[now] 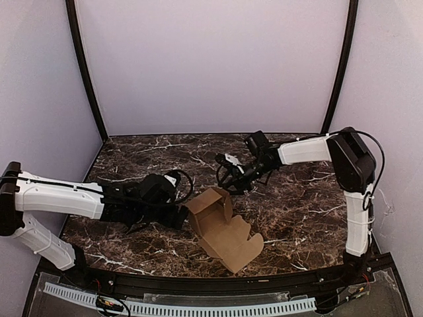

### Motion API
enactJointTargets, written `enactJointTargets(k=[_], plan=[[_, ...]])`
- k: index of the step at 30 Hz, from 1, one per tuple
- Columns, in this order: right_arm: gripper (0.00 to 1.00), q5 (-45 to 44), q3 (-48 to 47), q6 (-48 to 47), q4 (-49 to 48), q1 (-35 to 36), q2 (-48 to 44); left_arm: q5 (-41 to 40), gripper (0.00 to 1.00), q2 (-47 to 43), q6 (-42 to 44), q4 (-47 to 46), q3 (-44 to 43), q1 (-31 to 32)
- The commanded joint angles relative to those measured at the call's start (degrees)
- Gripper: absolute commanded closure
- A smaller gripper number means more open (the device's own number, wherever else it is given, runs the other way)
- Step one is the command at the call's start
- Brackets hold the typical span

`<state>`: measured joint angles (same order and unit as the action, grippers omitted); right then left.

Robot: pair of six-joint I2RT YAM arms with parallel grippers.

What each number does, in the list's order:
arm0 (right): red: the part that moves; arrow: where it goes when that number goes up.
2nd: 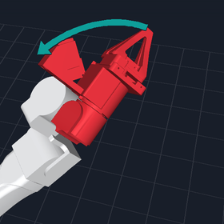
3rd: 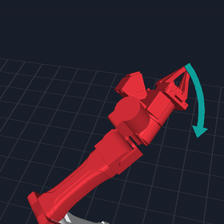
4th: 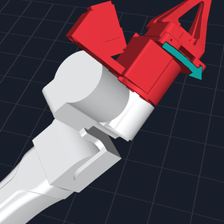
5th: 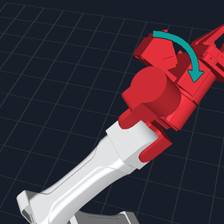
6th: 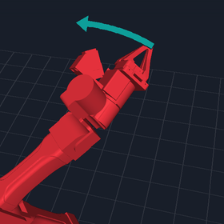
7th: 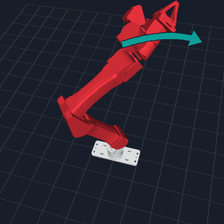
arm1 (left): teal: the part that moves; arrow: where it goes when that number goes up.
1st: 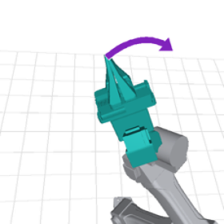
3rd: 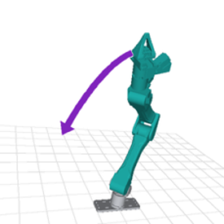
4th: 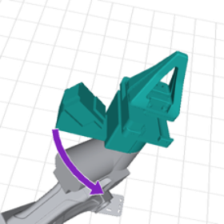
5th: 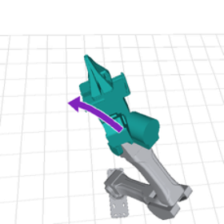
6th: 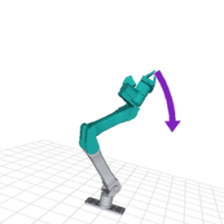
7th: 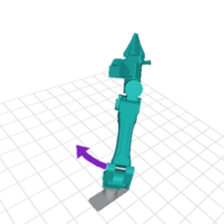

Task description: Fold the paper box

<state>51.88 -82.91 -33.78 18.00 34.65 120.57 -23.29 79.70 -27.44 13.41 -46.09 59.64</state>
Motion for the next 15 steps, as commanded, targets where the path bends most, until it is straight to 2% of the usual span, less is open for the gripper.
enactJointTargets(k=[1,7,10,12,15], plan=[[0.50,0.6,4.7,0.1,0.2,0.0,-4.2,-2.0,0.03,0.7,3.4,-3.3,1.1,-2.7],[0.49,-4.3,10.7,0.5,0.7,-1.5,-9.0,-0.1,0.03,3.3,7.7,-5.1,-2.2,-5.7],[0.47,-8.0,13.3,2.4,0.5,-3.7,-12.3,2.8,0.03,1.3,7.1,-3.9,-1.9,-5.7],[0.46,-10.7,16.3,3.5,-0.7,-4.9,-15.4,4.9,0.03,-1.3,6.2,-3.5,-0.2,-5.7],[0.44,-12.2,22.6,5.0,-3.9,-5.0,-20.6,9.3,0.04,-5.3,6.4,-8.3,5.5,-5.6]])
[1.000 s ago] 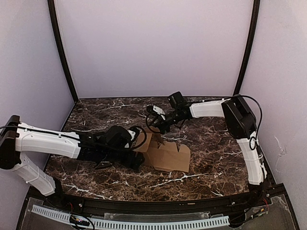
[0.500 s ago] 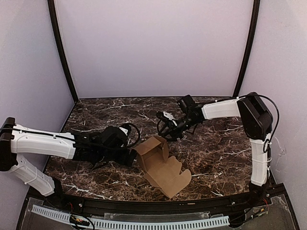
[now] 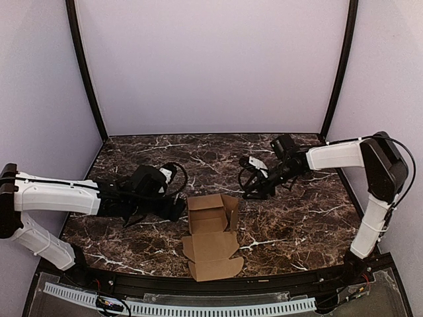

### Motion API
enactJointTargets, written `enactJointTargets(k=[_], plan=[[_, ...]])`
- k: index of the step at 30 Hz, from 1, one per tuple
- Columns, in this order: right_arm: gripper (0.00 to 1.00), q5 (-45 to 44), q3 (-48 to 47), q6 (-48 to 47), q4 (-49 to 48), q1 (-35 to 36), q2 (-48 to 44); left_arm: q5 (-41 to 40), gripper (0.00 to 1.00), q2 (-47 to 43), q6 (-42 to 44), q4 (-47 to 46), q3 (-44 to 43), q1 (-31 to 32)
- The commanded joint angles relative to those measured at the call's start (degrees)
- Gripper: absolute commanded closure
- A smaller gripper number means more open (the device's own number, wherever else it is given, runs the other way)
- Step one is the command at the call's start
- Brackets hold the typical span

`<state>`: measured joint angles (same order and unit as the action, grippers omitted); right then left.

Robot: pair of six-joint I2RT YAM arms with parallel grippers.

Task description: Fold the paper box

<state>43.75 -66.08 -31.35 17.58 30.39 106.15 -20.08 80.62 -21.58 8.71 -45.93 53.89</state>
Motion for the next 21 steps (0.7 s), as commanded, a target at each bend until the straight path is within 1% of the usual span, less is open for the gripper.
enactJointTargets(k=[1,4,10,16,21], plan=[[0.44,-3.7,7.0,3.0,-4.5,-0.6,-7.3,8.7,0.04,-7.7,1.1,-5.4,7.9,0.1],[0.42,-3.6,7.1,3.1,-5.1,0.7,-7.2,12.8,0.05,-8.0,2.1,-10.6,10.3,0.1],[0.41,-1.8,4.3,-2.6,-1.3,4.1,-3.5,20.8,0.09,-2.4,5.4,-14.7,9.6,0.5],[0.41,-1.4,4.1,-2.1,-1.6,7.9,-2.2,22.7,0.10,1.5,6.3,-18.8,8.7,0.8],[0.41,-2.1,4.5,2.6,-4.4,9.3,-1.7,23.3,0.12,3.7,5.8,-21.2,8.3,1.5]])
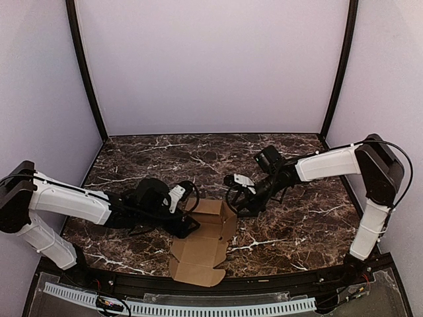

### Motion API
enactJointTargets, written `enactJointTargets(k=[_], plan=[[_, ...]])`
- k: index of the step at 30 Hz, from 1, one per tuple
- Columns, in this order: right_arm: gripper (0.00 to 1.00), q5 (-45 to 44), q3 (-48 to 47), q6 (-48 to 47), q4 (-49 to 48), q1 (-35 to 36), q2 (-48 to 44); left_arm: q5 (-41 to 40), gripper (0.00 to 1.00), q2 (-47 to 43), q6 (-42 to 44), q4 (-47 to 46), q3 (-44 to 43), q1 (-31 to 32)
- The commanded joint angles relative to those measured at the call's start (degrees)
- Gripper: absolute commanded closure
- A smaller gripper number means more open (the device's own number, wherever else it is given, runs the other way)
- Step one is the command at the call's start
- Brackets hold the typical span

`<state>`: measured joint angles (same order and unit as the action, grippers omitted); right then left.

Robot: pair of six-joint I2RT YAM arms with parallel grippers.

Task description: Fold the paper box

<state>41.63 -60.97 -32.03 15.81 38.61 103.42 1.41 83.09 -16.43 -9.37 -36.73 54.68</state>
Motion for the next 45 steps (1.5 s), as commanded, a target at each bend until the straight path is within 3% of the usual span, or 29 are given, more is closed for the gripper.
enactJointTargets(k=[1,6,11,17,24,32,39,45], plan=[[0.40,0.0,-0.7,4.0,-2.8,1.3,1.2,2.0,0.12,1.6,0.3,-3.4,-0.7,0.7],[0.40,-3.5,-1.6,2.8,0.5,1.5,1.4,2.3,0.14,0.8,0.1,-3.0,-0.5,1.2],[0.38,-4.3,1.0,0.8,4.1,-0.6,-2.1,2.3,0.14,-7.2,1.1,5.0,-0.4,2.0],[0.37,-3.5,4.3,3.2,5.0,-0.6,-6.4,-7.5,0.14,-11.1,-0.5,16.4,-1.3,2.1],[0.36,-2.9,5.7,4.7,7.7,-0.6,-10.3,-11.0,0.13,-4.6,-1.3,10.7,-1.1,2.1],[0.36,-2.4,7.6,6.2,9.4,0.0,-12.2,-14.9,0.31,1.7,-6.9,1.2,-0.9,2.2],[0.36,-2.2,7.1,7.3,9.0,-0.1,-12.3,-28.3,0.43,2.8,-11.9,-7.6,3.5,7.1],[0.36,-2.0,5.6,8.1,10.1,0.0,-11.6,-31.4,0.63,7.3,-10.7,-10.5,2.1,8.6]])
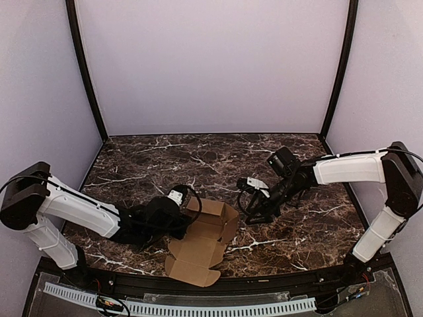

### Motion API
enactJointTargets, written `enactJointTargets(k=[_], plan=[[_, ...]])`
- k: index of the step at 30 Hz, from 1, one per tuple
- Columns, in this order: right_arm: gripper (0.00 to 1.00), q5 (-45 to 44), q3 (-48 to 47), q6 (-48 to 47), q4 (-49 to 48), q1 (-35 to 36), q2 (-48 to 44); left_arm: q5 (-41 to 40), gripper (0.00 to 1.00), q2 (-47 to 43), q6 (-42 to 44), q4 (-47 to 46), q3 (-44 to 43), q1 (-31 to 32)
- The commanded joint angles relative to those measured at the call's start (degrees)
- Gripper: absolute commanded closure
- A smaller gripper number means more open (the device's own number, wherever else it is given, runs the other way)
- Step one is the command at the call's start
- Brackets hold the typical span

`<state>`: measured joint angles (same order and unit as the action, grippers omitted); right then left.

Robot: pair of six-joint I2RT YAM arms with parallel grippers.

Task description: Fold the paper box

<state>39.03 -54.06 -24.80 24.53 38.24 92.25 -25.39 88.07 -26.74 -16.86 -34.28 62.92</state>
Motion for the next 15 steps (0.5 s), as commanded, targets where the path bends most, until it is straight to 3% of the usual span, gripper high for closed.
enactJointTargets(k=[1,4,11,15], plan=[[0.36,0.6,-1.7,0.8,2.0,0.4,-0.3,-5.0,0.65,2.5,-0.3,-2.8,-0.6,0.6],[0.36,0.8,-2.2,1.0,2.8,0.4,-0.5,-5.7,0.74,3.0,-0.3,-2.7,-1.0,0.9],[0.36,0.9,-3.5,1.8,3.0,0.4,0.2,-7.7,0.82,3.9,-0.4,-4.2,-1.1,1.1],[0.36,0.1,-4.7,2.5,1.0,0.5,2.1,-12.5,0.97,5.3,-0.8,-9.4,-0.9,1.1]])
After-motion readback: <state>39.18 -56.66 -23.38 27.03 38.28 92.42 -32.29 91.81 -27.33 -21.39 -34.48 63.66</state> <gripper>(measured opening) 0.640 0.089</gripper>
